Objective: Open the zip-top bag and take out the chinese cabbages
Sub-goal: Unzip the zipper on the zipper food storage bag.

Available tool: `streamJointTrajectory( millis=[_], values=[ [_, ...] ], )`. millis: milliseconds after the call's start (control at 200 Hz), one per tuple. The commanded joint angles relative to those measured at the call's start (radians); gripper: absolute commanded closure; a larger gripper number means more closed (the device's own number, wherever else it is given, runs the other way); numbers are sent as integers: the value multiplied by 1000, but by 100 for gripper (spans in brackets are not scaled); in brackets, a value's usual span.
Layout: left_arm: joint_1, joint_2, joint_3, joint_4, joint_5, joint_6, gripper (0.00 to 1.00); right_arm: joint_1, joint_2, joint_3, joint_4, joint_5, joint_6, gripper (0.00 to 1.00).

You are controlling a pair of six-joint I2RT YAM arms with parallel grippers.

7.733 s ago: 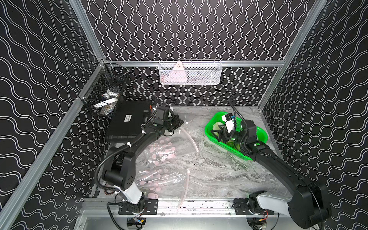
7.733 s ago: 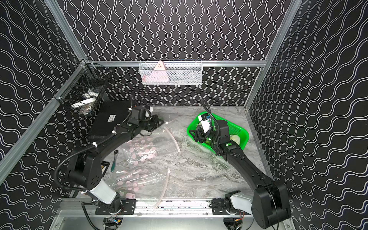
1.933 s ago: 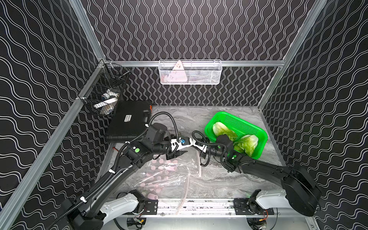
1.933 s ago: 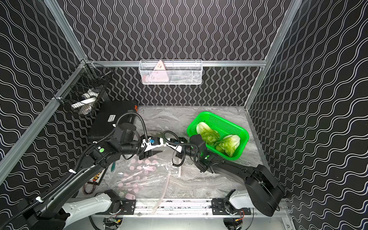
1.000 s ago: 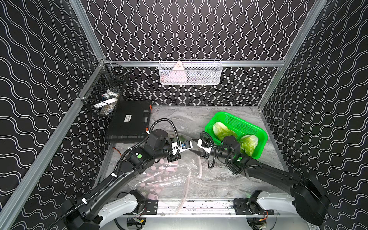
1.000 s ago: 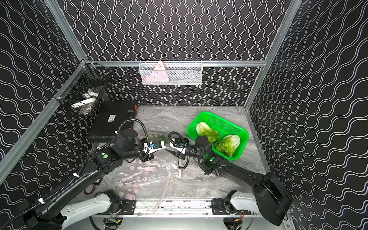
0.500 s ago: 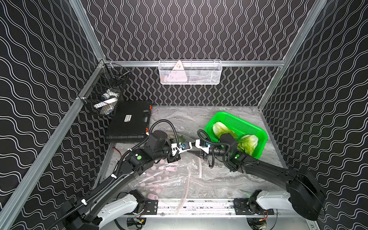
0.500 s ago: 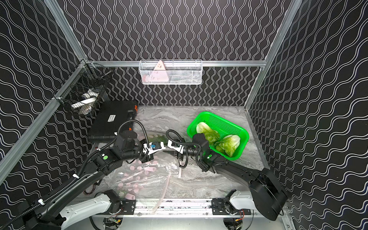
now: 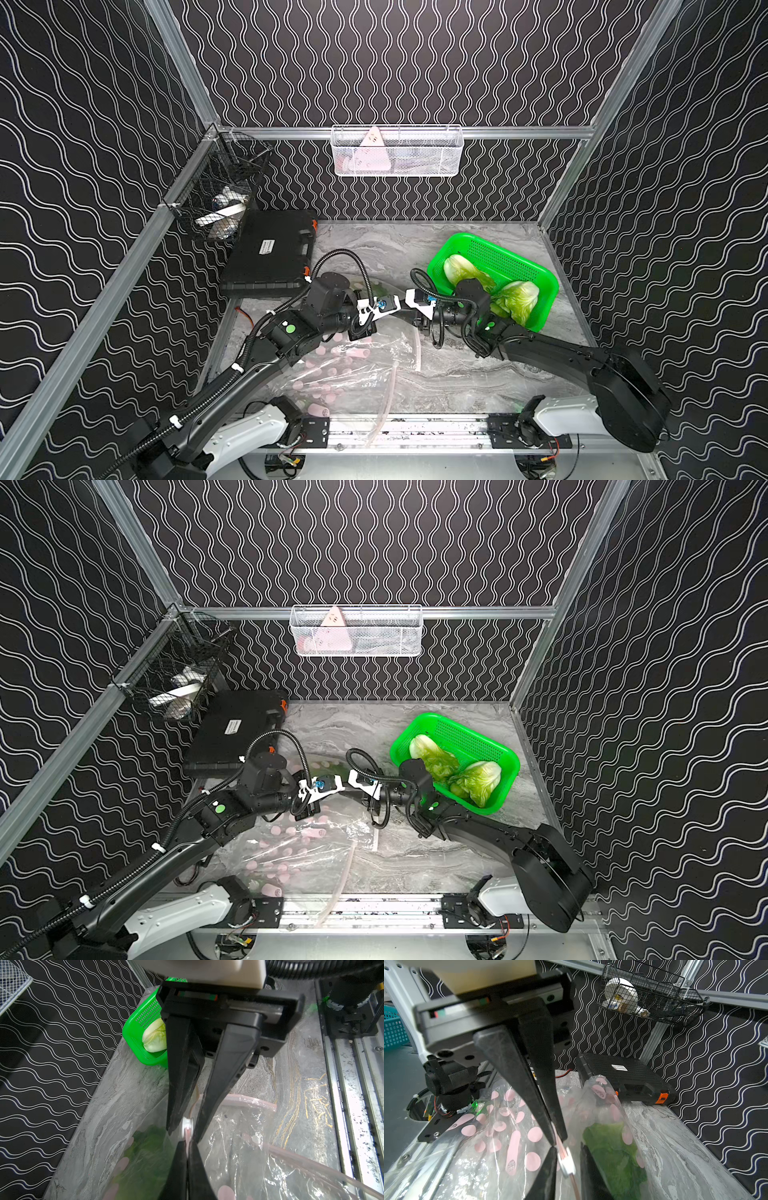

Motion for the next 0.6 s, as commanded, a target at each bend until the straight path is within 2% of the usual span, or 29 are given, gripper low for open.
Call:
streamJointTrajectory(
  millis=[0, 140, 595],
  values=[
    [0, -11, -6, -11, 0, 9, 100, 0, -11, 1, 32, -9, -3, 79],
    [0, -31, -16, 5, -10, 2, 100, 0, -12, 9, -12, -10, -21, 91],
    [1, -75, -18, 45, -40, -18, 100, -1, -6, -4, -27, -6, -33, 98]
  ],
)
